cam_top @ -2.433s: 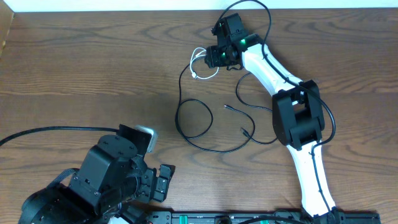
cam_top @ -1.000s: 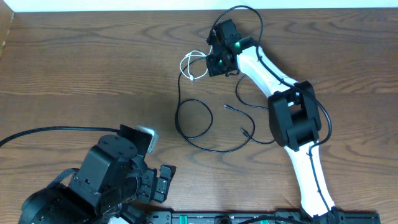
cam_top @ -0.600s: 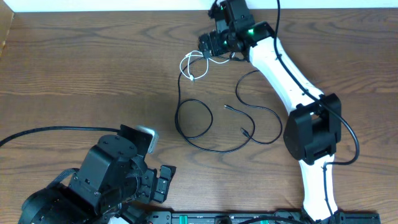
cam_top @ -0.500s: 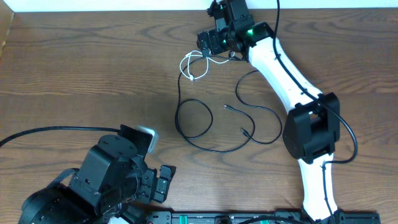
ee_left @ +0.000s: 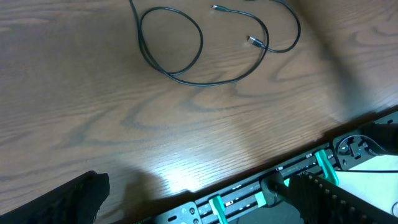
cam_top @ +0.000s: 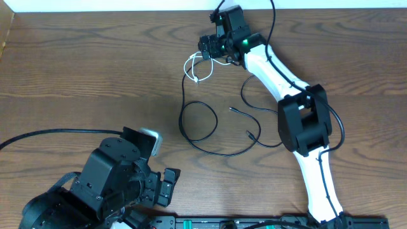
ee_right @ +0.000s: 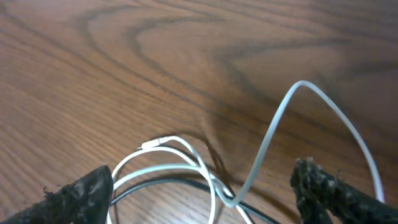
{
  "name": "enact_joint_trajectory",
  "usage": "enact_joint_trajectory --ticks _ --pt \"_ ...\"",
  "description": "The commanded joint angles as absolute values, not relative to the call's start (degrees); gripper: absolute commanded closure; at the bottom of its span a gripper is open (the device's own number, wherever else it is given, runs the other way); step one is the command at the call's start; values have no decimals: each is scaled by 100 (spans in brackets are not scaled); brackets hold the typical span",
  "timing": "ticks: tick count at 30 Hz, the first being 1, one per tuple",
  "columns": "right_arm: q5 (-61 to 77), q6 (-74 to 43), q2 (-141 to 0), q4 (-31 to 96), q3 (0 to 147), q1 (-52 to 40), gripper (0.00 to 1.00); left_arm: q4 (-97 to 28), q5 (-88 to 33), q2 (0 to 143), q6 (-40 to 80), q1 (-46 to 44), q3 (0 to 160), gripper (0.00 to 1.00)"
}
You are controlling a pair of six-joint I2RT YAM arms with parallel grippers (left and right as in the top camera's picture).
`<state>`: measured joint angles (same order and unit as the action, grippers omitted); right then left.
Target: Untangle cables
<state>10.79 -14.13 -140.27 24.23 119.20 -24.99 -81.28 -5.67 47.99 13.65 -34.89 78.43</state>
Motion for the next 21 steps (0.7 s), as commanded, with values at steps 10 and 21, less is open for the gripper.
enact_joint_trajectory --ticks 10,21 --pt "1455 -1885 -14315 2351 11924 -2495 99 -8071 -646 4786 1315 -3463 7852 2" --pt "1726 -1833 -14315 2552 11924 -2598 99 -8073 -670 4786 1315 -3463 7852 2"
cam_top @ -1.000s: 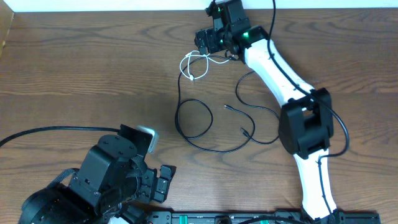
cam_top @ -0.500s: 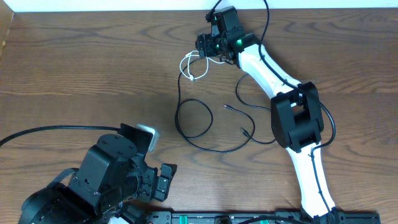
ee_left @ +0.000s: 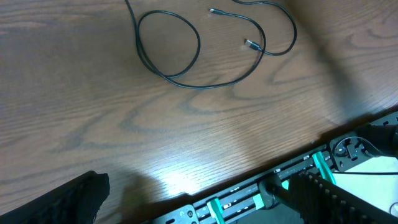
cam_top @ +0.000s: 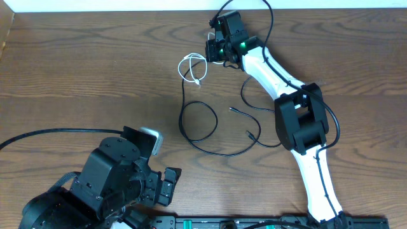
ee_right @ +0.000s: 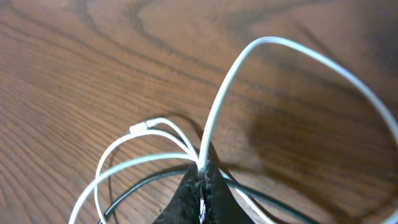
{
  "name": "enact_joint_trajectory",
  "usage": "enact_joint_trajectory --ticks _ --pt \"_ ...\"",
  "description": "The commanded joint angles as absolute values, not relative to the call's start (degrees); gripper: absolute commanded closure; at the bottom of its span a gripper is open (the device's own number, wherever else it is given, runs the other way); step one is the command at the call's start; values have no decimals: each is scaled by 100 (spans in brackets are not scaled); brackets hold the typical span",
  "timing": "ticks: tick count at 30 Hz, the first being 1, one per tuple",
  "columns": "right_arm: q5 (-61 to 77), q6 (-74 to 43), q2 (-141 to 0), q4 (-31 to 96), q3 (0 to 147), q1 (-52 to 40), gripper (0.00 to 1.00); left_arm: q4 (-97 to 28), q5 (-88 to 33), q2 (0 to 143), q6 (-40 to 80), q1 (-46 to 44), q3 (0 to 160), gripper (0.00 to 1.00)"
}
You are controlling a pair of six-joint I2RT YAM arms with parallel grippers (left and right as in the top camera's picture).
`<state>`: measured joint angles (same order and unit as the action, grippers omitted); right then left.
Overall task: Untangle cables
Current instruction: 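Pull the white cable up-right off the table with the right gripper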
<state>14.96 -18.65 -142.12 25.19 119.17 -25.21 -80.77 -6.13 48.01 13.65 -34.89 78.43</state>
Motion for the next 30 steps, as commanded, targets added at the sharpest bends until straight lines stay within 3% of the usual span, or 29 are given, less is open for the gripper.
enact_joint_trajectory --ticks 1,15,25,30 --pt "1826 -1789 -14306 2558 11924 -2598 99 -8073 -670 4786 1315 -3463 7852 2" --pt "1304 -1052 -13141 3518 11924 -2569 99 -8073 -668 4786 1313 -3463 7852 2" --pt "130 -823 -10652 5402 11924 -2558 99 -8073 -666 4786 1313 -3463 7852 2" --pt "123 -770 -9566 5717 11924 -2556 99 -8071 -666 4786 1291 -3463 7852 2"
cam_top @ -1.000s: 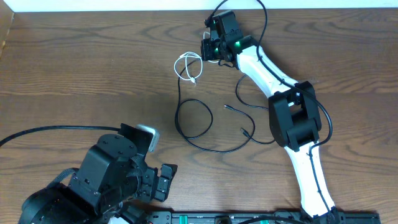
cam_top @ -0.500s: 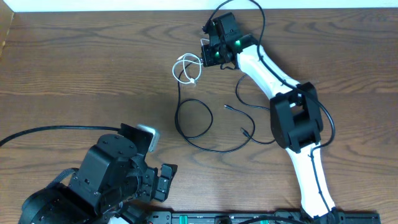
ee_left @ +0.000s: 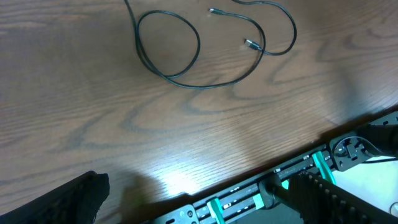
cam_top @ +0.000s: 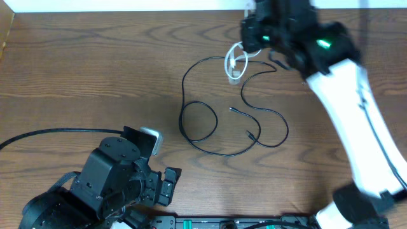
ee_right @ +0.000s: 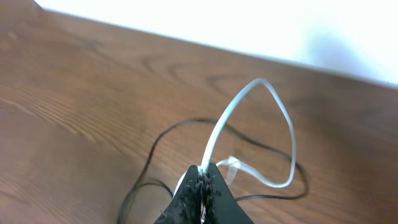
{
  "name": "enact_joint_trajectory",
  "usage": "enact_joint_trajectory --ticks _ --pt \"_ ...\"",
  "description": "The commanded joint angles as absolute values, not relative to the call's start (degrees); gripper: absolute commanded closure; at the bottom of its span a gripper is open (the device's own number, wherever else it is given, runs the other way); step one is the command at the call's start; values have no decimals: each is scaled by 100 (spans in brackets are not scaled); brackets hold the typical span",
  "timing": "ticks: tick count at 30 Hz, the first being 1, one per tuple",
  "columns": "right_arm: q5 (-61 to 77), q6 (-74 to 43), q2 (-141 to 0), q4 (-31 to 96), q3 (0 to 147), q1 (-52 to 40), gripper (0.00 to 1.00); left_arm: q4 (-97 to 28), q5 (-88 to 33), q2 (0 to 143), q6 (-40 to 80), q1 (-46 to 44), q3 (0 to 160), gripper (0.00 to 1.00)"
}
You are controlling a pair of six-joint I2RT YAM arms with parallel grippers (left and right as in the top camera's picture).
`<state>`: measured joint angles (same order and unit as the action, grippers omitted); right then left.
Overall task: Untangle cables
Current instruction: 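Pull the white cable up-right off the table with the right gripper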
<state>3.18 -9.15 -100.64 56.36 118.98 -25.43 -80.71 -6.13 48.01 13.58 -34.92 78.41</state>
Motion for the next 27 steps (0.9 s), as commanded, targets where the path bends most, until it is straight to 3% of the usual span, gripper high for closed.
enact_joint_trajectory --ticks 1,8,16,27 --pt "123 -711 -9312 5710 11924 -2561 99 -8071 -666 4786 1291 -3463 7852 2" --pt "-338 -526 -8040 5594 11924 -2491 99 -8073 -666 4786 1291 -3463 7852 2" --pt "-1500 -200 -7526 5640 11924 -2014 99 -8073 -668 4786 1269 -3463 7852 2" --pt "-1280 220 -8230 5634 11924 534 99 -8073 -668 4786 1271 -3463 7852 2"
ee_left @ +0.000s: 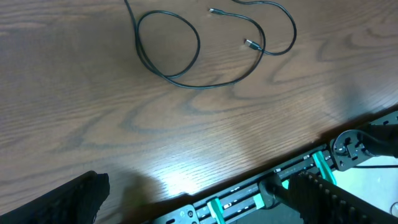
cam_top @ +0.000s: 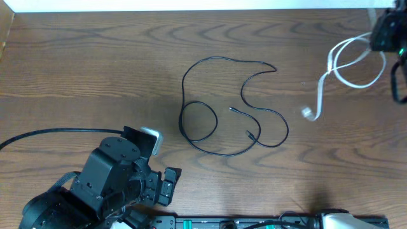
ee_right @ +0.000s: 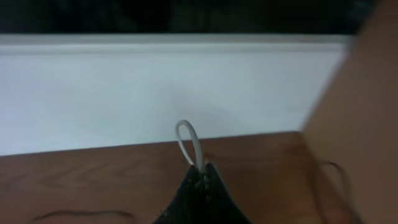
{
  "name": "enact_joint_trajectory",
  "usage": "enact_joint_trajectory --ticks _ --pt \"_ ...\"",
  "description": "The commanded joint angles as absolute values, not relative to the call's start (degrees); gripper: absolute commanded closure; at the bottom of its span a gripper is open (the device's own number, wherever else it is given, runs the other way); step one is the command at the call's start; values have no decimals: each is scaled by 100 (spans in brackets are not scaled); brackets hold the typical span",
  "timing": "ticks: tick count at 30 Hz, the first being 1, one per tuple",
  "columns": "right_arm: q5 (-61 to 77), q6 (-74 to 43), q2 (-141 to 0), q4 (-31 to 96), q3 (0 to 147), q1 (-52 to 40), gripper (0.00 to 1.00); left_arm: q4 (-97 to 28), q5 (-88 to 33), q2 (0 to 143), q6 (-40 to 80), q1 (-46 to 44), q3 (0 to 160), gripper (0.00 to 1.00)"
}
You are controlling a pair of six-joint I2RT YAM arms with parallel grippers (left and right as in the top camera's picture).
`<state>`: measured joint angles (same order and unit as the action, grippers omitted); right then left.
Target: Untangle cables
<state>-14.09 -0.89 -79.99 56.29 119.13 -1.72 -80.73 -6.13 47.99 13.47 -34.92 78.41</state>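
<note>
A black cable (cam_top: 216, 59) lies in loose loops at the table's middle, both of its plugs inside the curves. It also shows at the top of the left wrist view (ee_left: 199, 42). A white cable (cam_top: 310, 112) hangs in the air at the far right, apart from the black one. My right gripper (cam_top: 383, 33) is shut on it; the right wrist view shows the closed fingers (ee_right: 200, 182) pinching a white loop (ee_right: 188, 142). My left gripper (ee_left: 199, 199) stands open and empty at the table's near edge, well short of the black cable.
The wooden table (cam_top: 95, 63) ends in a white wall at the back. My bulky left arm (cam_top: 114, 184) fills the front left corner, its own black lead running off to the left. A rail with teal clamps (ee_left: 298, 174) lines the front edge.
My right gripper, still shut on the white cable, has moved from above the black cable's top to the far right edge. The white cable now hangs clear of the black one.
First my right gripper was open around the white cable, which lay across the black cable's upper end. Then it was shut on it there. Later it held the white cable lifted over the black loops, and now far to the right. My left arm stayed still.
</note>
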Motion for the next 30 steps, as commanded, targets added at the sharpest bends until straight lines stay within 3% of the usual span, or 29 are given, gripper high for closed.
enact_joint_trajectory --ticks 1,7,17,24,30 --pt "-1142 252 -8333 5629 11924 805 99 -8073 -668 4786 1271 -3463 7852 2" --pt "-827 -193 -9109 5623 11924 2480 99 -8073 -668 4786 1271 -3463 7852 2" --pt "-773 -2204 -10073 5977 11924 4845 99 -8093 -670 4786 1271 -3463 7852 2" --pt "904 -2591 -10582 5758 11924 6195 99 -8313 -672 4786 1273 -3463 7852 2" --pt "2403 -2593 -11236 5603 11924 6576 99 -8309 -692 4786 1273 -3463 7852 2"
